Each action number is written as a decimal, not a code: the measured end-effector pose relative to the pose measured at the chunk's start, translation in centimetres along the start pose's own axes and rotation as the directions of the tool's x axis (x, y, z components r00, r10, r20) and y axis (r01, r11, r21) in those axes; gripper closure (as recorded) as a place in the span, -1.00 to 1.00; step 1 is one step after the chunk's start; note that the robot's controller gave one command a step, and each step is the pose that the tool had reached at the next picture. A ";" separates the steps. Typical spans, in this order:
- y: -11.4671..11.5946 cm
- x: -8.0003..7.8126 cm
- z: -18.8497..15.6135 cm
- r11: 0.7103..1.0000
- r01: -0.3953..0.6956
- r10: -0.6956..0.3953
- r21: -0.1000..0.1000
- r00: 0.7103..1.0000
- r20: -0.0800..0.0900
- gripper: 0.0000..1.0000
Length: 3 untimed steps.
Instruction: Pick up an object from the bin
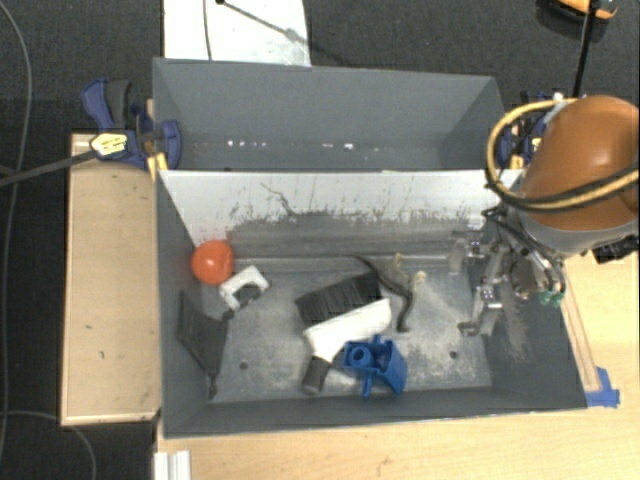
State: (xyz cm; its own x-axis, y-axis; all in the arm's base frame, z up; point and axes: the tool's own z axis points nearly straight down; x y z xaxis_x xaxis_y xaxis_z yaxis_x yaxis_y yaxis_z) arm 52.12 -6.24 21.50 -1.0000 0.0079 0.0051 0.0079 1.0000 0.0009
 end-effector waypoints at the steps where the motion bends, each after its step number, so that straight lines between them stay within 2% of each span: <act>1: 0.0 -0.2 -0.4 1.000 0.002 -0.002 0.001 1.000 0.008 -1.00; 2: 0.1 -0.5 -0.1 1.000 0.004 -0.004 0.002 1.000 0.012 -1.00; 3: 0.6 -0.7 3.8 0.999 0.050 -0.050 0.000 0.999 0.002 -1.00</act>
Offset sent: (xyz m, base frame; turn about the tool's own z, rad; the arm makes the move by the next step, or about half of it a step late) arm 0.0613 0.0299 -0.1450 -0.0022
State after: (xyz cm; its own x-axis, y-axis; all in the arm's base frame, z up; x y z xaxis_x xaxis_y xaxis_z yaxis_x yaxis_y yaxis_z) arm 52.76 -5.69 17.71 -0.9991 -0.0418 0.0027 -0.0418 0.9991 0.0009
